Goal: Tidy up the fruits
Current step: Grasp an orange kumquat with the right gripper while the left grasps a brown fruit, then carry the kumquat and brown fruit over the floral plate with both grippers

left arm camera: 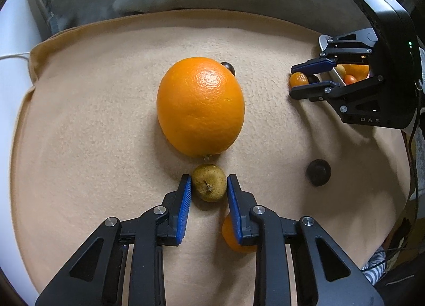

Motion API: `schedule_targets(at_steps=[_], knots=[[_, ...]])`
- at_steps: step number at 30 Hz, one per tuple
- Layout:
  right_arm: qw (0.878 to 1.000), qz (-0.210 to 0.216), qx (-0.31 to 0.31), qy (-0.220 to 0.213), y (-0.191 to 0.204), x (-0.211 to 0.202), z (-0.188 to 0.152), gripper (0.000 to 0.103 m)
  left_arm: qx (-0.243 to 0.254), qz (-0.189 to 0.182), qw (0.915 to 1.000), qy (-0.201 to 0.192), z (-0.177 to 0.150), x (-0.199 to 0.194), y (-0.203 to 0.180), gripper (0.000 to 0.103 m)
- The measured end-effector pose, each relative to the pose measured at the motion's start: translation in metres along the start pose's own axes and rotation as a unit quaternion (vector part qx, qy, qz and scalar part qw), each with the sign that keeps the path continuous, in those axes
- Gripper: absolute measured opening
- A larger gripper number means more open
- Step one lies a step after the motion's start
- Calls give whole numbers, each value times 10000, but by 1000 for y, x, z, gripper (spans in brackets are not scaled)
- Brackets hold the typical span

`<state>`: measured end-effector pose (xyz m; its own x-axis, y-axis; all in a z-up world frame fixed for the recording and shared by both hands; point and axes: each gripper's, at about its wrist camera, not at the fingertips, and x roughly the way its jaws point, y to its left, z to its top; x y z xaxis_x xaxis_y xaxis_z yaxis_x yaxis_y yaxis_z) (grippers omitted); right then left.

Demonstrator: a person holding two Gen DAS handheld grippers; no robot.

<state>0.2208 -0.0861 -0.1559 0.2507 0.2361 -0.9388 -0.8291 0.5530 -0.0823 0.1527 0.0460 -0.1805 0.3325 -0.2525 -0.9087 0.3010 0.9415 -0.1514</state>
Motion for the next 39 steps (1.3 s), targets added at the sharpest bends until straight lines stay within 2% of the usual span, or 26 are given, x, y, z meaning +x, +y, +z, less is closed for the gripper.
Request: schedule_targets(at_steps=[13, 24, 32, 39], knots=[[9995, -26, 68, -309, 7, -42, -15, 29, -2, 75, 9998, -206, -3, -25, 6, 25], [9982, -189, 204, -535, 7, -77, -37, 29, 323, 135, 9980, -527, 6, -52, -21, 25], [9966, -360, 429, -612, -5, -99, -63, 29, 743, 52, 9952, -634, 29, -59, -61, 25], [9935, -502, 766, -669, -26, -116, -101, 29, 1158, -86, 9910, -662, 51, -54, -105, 25]])
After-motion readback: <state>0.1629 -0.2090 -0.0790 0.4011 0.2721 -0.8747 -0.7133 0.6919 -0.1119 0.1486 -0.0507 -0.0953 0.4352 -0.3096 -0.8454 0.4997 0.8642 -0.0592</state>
